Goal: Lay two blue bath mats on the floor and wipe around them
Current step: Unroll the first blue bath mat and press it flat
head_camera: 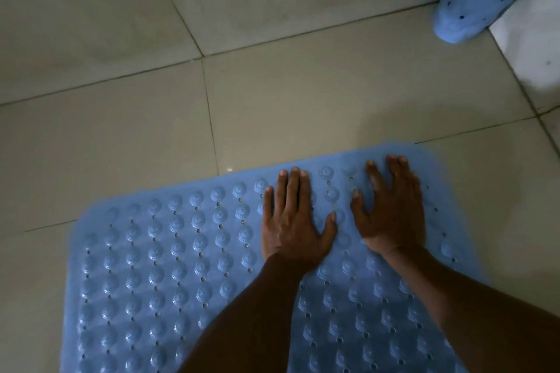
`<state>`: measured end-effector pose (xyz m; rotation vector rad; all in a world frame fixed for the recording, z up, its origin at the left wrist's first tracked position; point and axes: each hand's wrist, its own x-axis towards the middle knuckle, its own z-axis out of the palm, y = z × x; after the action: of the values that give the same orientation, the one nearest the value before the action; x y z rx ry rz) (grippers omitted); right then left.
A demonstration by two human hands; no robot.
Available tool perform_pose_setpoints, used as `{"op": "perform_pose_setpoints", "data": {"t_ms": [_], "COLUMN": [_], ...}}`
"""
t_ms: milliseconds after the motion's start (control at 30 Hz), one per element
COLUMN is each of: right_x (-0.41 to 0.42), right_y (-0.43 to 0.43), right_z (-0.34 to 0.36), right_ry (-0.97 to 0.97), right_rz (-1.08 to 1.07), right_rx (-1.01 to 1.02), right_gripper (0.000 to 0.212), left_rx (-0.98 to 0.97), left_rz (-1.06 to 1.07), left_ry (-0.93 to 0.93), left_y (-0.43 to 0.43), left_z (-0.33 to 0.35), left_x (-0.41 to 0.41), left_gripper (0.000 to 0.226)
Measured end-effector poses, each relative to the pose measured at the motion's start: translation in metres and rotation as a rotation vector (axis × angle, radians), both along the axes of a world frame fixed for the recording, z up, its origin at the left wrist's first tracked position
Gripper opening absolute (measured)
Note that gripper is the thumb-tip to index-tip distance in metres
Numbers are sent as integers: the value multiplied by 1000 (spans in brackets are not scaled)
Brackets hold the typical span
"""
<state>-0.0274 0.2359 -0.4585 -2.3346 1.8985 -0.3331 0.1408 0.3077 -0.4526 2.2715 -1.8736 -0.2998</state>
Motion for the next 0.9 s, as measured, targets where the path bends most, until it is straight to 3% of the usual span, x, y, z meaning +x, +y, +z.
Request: {"op": "perform_pose_setpoints", "data": {"t_ms": [233,400,667,900], "right_x": [4,24,203,293], "right_y": [6,36,120,130], "right_z": [0,14,37,13], "right_ry": [24,57,-119,-42], "right_rz": [-4,27,350,462], "right_rx": [-56,-100,27,49], "right_gripper": [68,64,64,57], "left_rx": [-47,-34,40,20], "left_rz": [-21,16,239,285], "left_ry": [98,61,-35,3], "left_y": [22,103,179,149], "left_z": [1,5,45,17], "left_x": [12,87,212,262], "left_gripper": [81,80,84,76]}}
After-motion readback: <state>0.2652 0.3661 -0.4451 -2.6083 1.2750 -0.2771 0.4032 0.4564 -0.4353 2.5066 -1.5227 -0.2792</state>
